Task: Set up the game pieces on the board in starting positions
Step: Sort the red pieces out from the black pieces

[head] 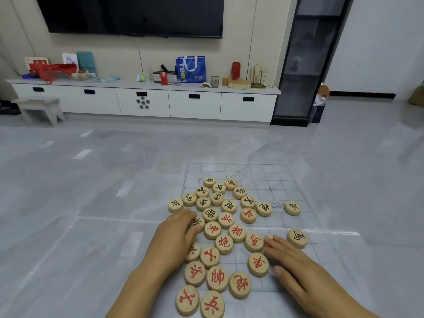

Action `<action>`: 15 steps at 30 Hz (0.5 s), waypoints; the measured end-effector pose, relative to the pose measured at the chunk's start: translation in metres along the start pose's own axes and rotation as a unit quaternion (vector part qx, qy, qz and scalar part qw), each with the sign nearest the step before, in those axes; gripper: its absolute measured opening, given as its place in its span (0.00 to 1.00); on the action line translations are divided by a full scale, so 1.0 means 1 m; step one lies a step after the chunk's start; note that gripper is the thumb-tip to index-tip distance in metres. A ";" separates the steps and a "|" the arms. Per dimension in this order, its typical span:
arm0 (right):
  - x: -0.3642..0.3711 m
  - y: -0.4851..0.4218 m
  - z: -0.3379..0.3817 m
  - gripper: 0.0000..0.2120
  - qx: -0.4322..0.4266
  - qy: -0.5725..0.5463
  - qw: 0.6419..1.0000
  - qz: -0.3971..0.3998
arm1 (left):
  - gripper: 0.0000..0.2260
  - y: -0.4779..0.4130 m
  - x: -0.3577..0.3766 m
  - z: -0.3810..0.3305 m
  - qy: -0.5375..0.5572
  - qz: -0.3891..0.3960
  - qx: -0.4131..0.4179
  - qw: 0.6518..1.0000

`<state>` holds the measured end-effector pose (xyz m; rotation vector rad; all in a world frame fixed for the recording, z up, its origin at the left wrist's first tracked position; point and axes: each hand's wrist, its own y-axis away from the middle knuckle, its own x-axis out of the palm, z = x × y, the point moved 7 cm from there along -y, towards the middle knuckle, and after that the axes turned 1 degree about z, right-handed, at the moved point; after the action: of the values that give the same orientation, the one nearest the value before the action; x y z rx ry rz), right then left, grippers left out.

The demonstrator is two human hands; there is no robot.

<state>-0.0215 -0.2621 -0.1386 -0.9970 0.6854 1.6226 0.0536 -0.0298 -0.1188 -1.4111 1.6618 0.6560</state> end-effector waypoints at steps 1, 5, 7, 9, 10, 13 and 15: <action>-0.003 0.002 0.000 0.31 0.002 -0.030 1.000 0.000 | 0.17 -0.002 -0.002 0.004 -0.001 -0.009 -0.003 1.000; -0.040 0.015 -0.034 0.14 0.045 -0.044 0.992 -0.106 | 0.15 -0.007 0.003 0.004 -0.024 -0.001 0.021 0.999; -0.047 0.012 -0.057 0.15 0.090 -0.028 0.989 -0.117 | 0.13 -0.009 0.006 -0.001 -0.022 -0.002 0.031 0.999; -0.041 0.000 -0.074 0.23 0.121 0.009 0.990 -0.073 | 0.10 -0.011 0.005 -0.002 -0.010 -0.015 0.025 1.000; -0.037 -0.008 -0.077 0.26 0.119 0.035 0.991 -0.050 | 0.08 -0.013 0.005 -0.002 -0.005 -0.020 0.018 1.000; -0.034 -0.030 -0.077 0.26 0.093 0.060 0.994 -0.018 | 0.09 -0.017 0.005 0.003 -0.001 -0.025 -0.002 1.000; -0.036 -0.042 -0.076 0.25 0.092 0.063 0.994 -0.012 | 0.13 -0.021 0.008 0.005 -0.002 -0.018 -0.005 1.000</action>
<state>0.0424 -0.3313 -0.1424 -0.9738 0.8890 1.4553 0.0748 -0.0347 -0.1255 -1.4437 1.6285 0.6466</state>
